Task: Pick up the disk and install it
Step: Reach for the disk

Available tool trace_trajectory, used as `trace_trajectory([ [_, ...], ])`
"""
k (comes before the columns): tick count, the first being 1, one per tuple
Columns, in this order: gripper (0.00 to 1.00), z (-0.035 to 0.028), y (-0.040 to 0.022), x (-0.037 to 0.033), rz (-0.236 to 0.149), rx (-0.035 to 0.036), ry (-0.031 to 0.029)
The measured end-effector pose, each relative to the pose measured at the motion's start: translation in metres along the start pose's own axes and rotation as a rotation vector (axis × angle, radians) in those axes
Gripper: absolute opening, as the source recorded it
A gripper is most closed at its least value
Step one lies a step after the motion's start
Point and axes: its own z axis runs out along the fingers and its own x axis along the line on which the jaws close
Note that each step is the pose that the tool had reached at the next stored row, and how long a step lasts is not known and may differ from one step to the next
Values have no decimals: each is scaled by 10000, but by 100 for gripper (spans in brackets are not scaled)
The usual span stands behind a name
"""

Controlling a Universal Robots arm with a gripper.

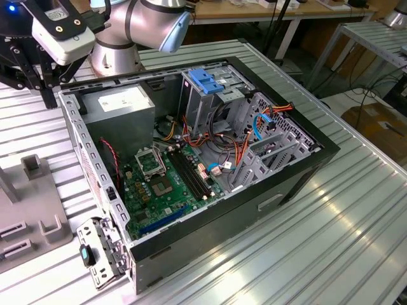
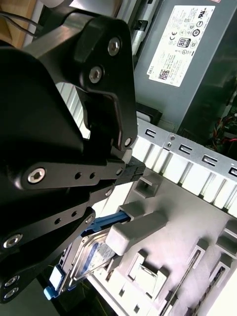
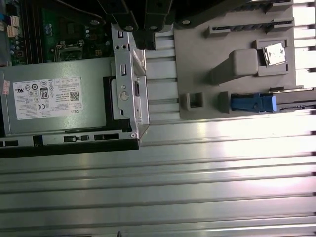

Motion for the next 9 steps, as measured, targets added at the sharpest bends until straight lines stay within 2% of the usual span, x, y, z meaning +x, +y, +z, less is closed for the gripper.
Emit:
trace_trajectory([
  [6, 11, 2, -4, 46, -1, 0, 0],
  [9, 11, 4, -8, 103, -1, 0, 0],
])
